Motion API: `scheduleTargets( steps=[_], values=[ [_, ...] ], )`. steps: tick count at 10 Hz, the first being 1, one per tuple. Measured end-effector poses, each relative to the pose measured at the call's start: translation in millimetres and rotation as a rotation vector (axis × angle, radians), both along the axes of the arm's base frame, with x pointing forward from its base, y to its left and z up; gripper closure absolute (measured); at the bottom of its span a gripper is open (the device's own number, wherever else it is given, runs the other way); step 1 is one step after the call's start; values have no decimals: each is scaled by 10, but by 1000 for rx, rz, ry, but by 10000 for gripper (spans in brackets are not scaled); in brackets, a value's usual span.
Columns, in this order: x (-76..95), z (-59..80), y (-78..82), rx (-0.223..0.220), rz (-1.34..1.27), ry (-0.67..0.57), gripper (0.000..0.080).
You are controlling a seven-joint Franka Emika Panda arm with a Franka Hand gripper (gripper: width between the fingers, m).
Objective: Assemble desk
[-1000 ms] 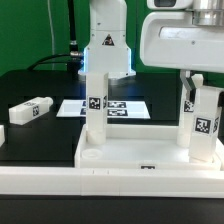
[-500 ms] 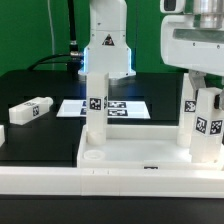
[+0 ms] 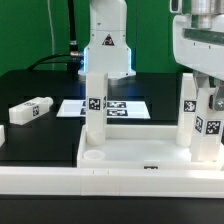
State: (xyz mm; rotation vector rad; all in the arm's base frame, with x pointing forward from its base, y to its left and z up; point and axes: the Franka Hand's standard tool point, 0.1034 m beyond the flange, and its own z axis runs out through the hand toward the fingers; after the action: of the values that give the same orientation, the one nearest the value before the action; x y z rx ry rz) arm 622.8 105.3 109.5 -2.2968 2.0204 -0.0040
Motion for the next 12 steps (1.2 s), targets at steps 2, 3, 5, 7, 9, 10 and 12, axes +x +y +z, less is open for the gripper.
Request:
scheduleTargets(
  steps=[2,3,5,7,9,10,12],
  values=[
    [-1,-1,1,-5,52,-3,297],
    [-1,-1,1,-7,83,-5,182],
    [8,10,4,-37,328,-9,160],
    [11,-14,11,-55,514,-15,152],
    [22,-34,0,-66,688,-21,150],
    [29,-43,-4,-71,746,-23,150],
    [29,-45,-24,-84,882,-25,150]
  ],
)
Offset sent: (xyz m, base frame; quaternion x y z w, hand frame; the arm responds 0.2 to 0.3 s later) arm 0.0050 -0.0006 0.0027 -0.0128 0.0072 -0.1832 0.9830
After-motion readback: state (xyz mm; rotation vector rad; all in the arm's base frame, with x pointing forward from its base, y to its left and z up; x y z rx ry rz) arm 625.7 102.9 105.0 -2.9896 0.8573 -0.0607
